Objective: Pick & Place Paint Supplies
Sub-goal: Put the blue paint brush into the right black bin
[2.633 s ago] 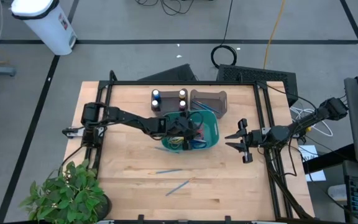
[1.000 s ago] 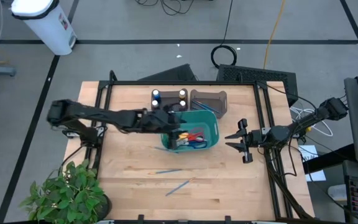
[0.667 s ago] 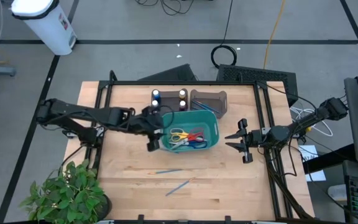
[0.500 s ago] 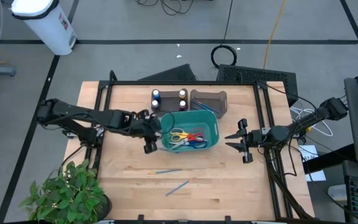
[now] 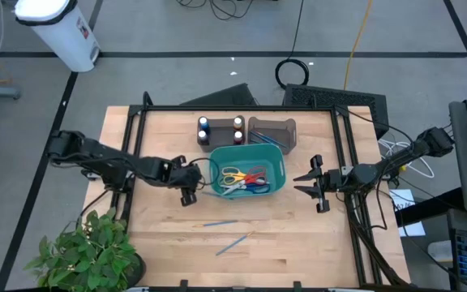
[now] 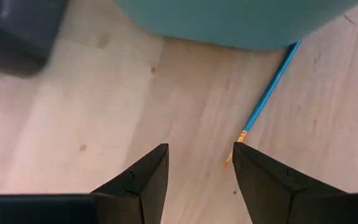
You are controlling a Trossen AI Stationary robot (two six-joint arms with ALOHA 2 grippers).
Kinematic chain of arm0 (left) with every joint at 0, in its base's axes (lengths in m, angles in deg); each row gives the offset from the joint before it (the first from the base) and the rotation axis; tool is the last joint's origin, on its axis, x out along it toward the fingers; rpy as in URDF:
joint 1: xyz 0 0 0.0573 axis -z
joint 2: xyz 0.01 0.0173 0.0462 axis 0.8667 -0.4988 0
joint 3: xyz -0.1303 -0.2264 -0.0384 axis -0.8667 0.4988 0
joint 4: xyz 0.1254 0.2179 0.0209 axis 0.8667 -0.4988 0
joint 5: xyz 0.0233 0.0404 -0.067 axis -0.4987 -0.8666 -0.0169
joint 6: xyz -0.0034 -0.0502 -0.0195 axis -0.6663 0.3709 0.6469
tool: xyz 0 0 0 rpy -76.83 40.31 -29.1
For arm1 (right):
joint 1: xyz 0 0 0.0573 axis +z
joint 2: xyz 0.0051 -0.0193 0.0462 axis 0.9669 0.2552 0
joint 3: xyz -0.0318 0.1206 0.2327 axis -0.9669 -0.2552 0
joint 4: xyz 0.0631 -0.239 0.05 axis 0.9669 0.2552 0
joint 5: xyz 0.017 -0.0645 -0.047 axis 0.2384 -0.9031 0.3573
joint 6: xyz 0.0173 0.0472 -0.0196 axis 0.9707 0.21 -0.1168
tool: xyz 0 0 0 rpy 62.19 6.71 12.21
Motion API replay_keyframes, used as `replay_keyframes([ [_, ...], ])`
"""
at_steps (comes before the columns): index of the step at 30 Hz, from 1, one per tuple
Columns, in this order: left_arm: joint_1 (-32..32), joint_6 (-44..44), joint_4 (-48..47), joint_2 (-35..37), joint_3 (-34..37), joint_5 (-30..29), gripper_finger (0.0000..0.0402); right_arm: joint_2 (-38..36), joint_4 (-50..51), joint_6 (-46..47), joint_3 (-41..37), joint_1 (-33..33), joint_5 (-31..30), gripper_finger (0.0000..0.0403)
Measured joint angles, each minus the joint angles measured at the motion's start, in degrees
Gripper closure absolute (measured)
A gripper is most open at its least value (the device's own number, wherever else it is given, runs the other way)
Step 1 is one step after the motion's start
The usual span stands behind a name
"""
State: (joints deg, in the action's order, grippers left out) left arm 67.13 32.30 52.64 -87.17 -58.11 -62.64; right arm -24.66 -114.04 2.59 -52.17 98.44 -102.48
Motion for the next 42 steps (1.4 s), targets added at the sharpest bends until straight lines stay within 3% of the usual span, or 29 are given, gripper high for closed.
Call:
replay_keyframes([
  [6,0.0,-2.87,12.66,0.0,7.45,1.3,0.0215,0.02,-0.01,0.0,0.0,0.0,0.0,0.031],
  [12,0.0,-5.2,19.12,0.0,10.72,4.72,0.0215,0.02,-0.01,0.0,0.0,0.0,-0.01,0.031],
  [32,0.11,-9.64,23.17,-5.79,12.32,6.86,0.0218,0.01,-0.03,0.0,-0.07,0.0,-0.07,0.031],
  [36,0.12,-9.82,22.84,-5.86,12.37,7.83,0.0252,0.02,-0.03,0.0,-0.07,0.0,-0.07,0.031],
  [42,0.17,-9.83,22.69,-5.97,12.41,8.67,0.0345,0.0,-0.03,0.0,-0.07,0.0,-0.07,0.031],
])
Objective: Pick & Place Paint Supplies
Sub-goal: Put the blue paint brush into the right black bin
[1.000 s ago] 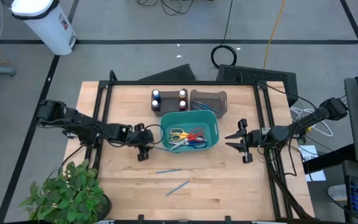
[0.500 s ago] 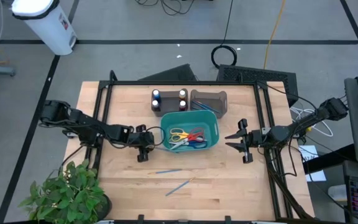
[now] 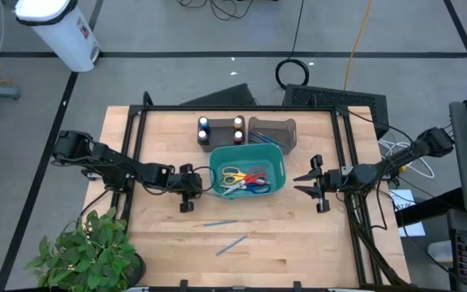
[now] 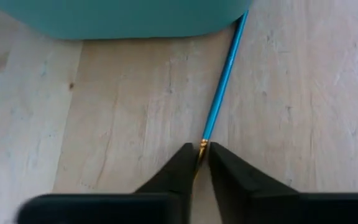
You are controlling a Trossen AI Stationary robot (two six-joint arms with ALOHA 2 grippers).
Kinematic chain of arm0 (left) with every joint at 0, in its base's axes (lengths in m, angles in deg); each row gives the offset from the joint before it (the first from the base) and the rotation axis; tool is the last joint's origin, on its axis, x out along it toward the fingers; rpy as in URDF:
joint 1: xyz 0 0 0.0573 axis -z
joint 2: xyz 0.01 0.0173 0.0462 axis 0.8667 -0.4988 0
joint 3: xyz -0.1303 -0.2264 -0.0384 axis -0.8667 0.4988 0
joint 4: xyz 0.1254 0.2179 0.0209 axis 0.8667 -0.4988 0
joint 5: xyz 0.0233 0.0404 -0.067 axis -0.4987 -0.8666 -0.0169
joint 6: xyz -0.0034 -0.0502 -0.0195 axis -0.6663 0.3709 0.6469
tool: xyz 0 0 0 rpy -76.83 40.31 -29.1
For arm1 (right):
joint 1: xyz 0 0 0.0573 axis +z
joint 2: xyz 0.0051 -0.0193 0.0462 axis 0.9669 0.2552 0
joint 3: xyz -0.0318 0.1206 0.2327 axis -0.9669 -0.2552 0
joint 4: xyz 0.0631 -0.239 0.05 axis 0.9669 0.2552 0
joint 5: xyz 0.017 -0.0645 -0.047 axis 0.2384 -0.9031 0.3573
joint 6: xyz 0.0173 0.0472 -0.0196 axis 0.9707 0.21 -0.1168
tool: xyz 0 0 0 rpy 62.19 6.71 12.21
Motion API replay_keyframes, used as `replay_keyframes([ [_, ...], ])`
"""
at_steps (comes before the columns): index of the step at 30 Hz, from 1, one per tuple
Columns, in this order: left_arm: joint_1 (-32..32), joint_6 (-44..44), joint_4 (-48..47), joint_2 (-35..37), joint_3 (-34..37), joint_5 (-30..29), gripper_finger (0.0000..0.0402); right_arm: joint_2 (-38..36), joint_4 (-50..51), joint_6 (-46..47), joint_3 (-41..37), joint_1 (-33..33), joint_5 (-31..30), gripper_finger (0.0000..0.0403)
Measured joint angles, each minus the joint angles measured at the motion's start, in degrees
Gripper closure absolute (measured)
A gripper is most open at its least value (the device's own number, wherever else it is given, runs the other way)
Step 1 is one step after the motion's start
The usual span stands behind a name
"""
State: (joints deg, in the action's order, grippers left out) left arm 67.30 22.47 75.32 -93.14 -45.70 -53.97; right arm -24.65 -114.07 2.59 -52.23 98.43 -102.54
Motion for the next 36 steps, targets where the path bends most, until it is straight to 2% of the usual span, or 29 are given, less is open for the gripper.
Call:
replay_keyframes([
  [2,-0.03,-0.55,-0.08,-0.02,0.03,1.34,0.0378,0.0,0.0,0.0,0.0,0.0,0.0,0.031],
  [4,-0.07,-1.17,-0.1,-0.02,0.02,2.62,0.0393,0.0,0.0,0.0,0.0,0.0,0.0,0.031],
  [15,2.42,3.58,0.15,-0.09,0.04,3.4,0.0394,0.02,0.0,0.0,0.0,0.0,0.02,0.031],
  [22,4.1,6.1,2.25,0.46,0.11,6.41,0.0398,0.0,0.0,0.0,0.0,0.0,0.01,0.031],
  [29,7.43,6.31,7.31,2.86,0.37,8.44,0.0399,0.0,0.0,0.0,0.02,0.0,0.02,0.031],
  [33,9.76,7.16,13.19,3.72,0.31,6.12,0.0399,0.0,0.01,0.0,0.09,-0.01,0.0,0.031],
  [36,11.09,7.16,20.97,3.89,0.2,5.48,0.0399,0.02,0.02,0.0,0.09,0.0,-0.02,0.031],
])
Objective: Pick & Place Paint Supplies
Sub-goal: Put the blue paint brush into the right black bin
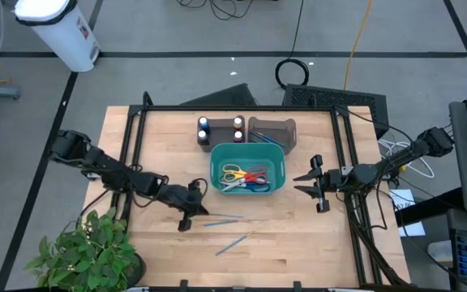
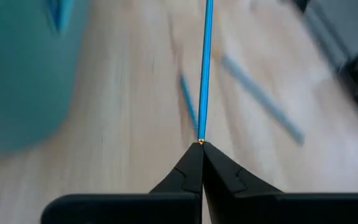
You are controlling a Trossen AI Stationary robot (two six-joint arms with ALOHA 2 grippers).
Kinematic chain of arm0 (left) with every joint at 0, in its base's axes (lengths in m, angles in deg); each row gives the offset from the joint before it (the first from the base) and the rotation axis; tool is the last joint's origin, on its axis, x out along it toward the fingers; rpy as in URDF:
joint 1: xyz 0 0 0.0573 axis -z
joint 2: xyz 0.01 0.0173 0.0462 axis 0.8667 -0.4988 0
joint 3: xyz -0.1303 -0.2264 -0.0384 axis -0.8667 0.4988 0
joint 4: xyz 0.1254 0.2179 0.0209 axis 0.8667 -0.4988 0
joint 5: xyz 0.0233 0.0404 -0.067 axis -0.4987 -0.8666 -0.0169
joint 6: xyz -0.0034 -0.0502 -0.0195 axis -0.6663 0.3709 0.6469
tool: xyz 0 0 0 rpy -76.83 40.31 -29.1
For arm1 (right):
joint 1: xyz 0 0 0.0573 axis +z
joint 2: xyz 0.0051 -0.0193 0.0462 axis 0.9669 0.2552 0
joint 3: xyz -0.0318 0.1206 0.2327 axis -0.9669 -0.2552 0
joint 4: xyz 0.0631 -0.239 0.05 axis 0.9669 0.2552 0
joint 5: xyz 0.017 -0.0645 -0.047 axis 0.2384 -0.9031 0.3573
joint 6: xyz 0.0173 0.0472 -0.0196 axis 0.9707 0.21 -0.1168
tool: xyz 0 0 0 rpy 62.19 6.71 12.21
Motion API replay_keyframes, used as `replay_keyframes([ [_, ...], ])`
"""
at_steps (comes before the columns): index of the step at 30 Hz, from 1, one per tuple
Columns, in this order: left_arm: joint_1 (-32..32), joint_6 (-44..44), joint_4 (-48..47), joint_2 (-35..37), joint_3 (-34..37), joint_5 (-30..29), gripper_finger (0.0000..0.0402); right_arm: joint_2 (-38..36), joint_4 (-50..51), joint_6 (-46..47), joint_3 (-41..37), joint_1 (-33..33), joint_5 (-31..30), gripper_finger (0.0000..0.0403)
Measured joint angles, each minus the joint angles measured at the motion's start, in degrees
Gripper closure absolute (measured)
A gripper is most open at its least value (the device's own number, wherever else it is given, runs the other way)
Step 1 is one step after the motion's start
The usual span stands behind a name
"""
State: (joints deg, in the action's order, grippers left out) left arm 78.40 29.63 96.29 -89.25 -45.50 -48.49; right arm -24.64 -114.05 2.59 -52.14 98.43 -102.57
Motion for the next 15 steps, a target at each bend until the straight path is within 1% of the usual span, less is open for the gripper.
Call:
replay_keyframes([
  [3,0.98,-1.93,7.79,0.0,0.0,-2.57,0.0399,-0.01,-0.02,0.0,0.0,-0.01,-0.02,0.031],
  [9,1.72,-10.42,22.88,0.07,-0.05,-4.83,0.04,-0.02,-0.11,0.0,0.0,-0.01,-0.09,0.031],
  [13,1.69,-14.48,29.94,0.07,-0.11,-10.22,0.04,0.06,-0.09,0.0,0.0,0.0,0.0,0.031],
  [15,1.58,-15.58,31.62,0.11,-0.23,-12.82,0.04,0.42,-0.18,0.0,0.0,0.0,0.16,0.031],
])
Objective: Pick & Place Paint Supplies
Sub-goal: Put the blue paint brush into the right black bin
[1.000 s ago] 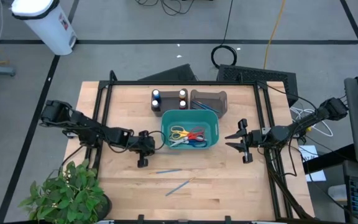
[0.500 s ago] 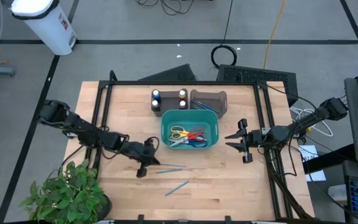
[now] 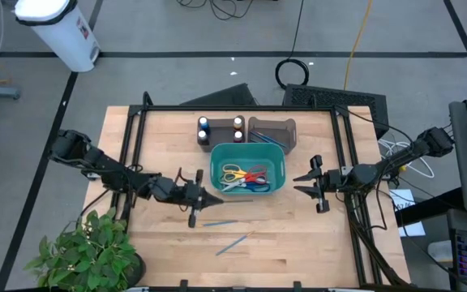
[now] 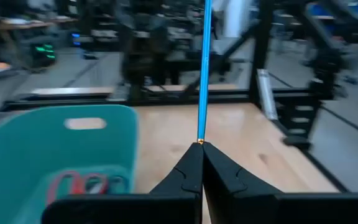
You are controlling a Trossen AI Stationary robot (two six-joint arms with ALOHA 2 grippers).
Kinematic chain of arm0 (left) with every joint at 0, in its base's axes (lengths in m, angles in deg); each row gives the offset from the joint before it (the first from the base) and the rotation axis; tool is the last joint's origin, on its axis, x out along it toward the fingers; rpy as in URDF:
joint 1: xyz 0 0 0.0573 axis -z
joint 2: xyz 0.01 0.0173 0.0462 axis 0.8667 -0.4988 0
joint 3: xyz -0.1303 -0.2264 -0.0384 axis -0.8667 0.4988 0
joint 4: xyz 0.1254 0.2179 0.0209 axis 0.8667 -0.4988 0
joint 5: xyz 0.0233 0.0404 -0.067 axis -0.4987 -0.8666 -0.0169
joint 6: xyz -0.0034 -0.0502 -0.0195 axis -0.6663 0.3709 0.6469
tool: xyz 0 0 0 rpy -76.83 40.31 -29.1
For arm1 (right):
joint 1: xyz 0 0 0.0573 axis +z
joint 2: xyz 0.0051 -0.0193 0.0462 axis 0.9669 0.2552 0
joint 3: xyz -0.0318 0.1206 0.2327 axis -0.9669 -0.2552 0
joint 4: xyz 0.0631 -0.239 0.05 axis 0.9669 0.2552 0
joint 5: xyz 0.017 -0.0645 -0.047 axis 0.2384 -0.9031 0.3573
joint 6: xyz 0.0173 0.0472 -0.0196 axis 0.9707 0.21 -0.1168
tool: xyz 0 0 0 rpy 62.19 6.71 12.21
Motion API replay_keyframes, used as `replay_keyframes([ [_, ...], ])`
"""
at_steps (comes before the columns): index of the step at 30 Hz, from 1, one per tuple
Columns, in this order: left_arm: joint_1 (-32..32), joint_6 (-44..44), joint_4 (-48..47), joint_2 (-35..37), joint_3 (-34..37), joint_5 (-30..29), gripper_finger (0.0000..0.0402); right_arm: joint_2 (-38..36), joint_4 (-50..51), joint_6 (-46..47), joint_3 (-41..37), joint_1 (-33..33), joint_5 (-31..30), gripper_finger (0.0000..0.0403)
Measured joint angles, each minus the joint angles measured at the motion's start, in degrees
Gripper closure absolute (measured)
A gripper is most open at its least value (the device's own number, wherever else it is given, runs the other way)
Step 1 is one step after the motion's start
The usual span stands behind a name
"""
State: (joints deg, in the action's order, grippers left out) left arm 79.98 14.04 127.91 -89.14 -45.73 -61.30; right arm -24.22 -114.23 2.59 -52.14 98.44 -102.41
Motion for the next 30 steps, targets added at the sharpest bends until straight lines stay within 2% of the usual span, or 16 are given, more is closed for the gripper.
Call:
replay_keyframes([
  [7,-0.01,-1.02,-1.55,-0.8,-3.66,-4.82,0.04,4.35,-6.01,0.43,0.83,0.0,0.13,0.0296],
  [15,-0.03,-5.23,-9.22,-5.77,-12.63,-5.73,0.04,16.38,-7.29,-0.13,8.18,0.0,0.62,0.0213],
  [20,-0.02,-7.61,-11.62,-7.75,-16.11,-6.98,0.04,24.58,-10.02,-4.83,13.92,0.02,1.88,0.0171],
  [24,-0.19,-8.11,-12.52,-8.15,-17.06,-7.38,0.04,29.84,-10.14,-7.14,17.53,0.01,1.88,0.0164],
  [30,-0.42,-8.06,-14.13,-8.15,-17.02,-8.47,0.04,36.09,-11.58,-7.73,22.36,0.02,1.92,0.0179],
])
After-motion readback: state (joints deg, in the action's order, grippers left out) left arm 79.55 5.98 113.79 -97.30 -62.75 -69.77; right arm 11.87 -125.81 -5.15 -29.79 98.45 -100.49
